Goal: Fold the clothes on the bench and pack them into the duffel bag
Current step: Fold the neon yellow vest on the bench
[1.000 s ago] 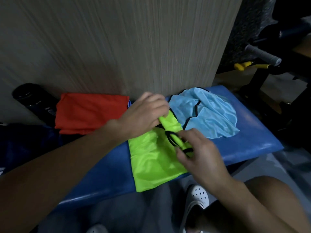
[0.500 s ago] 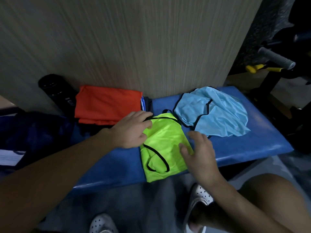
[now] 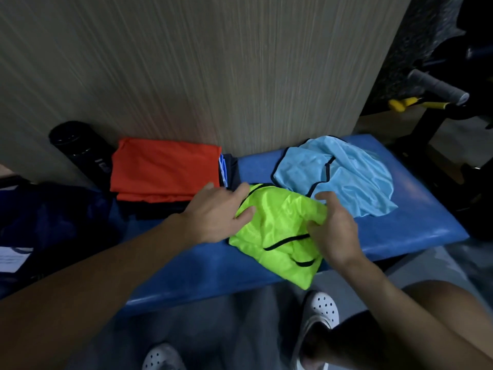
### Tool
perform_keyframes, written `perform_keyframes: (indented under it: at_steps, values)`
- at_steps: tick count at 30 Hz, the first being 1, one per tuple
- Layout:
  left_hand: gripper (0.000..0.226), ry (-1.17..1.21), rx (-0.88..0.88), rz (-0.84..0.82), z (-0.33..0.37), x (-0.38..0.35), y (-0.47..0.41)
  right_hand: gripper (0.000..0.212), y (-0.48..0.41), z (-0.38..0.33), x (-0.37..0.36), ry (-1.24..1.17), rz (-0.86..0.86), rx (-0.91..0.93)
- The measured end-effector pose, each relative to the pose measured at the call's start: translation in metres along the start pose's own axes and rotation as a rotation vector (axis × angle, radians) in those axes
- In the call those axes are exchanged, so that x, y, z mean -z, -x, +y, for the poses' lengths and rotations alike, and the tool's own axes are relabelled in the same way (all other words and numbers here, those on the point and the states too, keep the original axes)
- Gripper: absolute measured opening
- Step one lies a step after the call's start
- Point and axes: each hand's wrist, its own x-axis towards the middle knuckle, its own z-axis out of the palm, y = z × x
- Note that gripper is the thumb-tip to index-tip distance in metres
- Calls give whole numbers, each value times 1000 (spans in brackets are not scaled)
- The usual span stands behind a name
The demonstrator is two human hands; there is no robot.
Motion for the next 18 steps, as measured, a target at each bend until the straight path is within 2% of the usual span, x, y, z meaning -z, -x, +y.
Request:
perform_keyframes:
  at_steps: [3, 5, 10, 13, 18]
  values:
    - [41, 124, 33, 117, 9, 7, -30, 47, -3, 3, -2, -135, -37, 92]
    - [37, 239, 87, 47, 14, 11, -59, 52, 3, 3, -6, -146, -68, 145]
    - [38, 215, 116, -140, 17, 5, -101, 52, 4, 10, -7, -183, -68, 181]
    - [51, 285, 140, -187, 14, 3, -109, 51, 3, 12, -5, -198, -68, 187]
    - [44, 446, 202, -200, 7, -7, -109, 53, 1, 16, -3, -227, -55, 156]
